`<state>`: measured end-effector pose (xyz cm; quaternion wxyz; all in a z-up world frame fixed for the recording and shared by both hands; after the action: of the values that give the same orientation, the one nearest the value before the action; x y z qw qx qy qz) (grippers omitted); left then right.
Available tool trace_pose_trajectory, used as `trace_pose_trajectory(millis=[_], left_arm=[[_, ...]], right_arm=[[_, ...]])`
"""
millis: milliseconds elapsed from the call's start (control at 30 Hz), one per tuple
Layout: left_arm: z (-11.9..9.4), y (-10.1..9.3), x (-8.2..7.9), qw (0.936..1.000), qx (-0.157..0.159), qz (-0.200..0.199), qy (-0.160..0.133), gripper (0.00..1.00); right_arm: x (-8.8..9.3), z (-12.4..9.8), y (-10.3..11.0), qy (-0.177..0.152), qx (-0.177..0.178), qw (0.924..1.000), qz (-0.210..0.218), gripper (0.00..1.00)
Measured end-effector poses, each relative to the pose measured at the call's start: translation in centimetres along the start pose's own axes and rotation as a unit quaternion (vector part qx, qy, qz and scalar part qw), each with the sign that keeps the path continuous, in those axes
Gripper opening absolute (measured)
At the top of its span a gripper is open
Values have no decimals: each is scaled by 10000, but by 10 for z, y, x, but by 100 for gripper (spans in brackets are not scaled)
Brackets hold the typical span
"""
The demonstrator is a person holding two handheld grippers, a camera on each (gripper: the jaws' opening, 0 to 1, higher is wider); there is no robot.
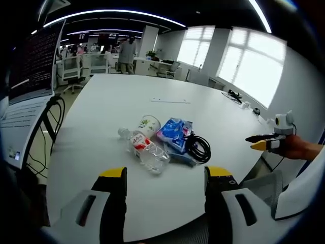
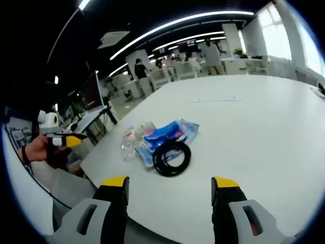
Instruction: Arrange the tabletop items into an orderly group along one side of the table until the central work area is clear of visible clutter.
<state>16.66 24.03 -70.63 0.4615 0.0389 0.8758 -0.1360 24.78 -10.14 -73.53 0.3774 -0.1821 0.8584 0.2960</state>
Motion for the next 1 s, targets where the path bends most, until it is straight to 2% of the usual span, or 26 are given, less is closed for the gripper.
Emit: trace_pose_trajectory(millis=[267, 1000], left_arm=[[0, 4, 0, 10000, -59, -69, 18, 60], [7, -1, 1, 9996, -59, -250, 120, 57]], right_arm=[[4, 1, 1, 18, -16, 10000, 24, 67], [8, -1, -1, -30, -19, 9999, 139, 66]])
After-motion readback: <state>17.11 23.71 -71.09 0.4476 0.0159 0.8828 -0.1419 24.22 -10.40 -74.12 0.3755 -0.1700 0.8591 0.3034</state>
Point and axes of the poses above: the point that each gripper's makers call its tool centre point, and the gripper's own axes: z roughly forward along the fingers, y roughly to its left, x roughly out of its underside, the point moved 5 cm from there along -z, roughly backward along the fingers, and after that the axes turned 4 degrees about z, right-handed, at the moved point
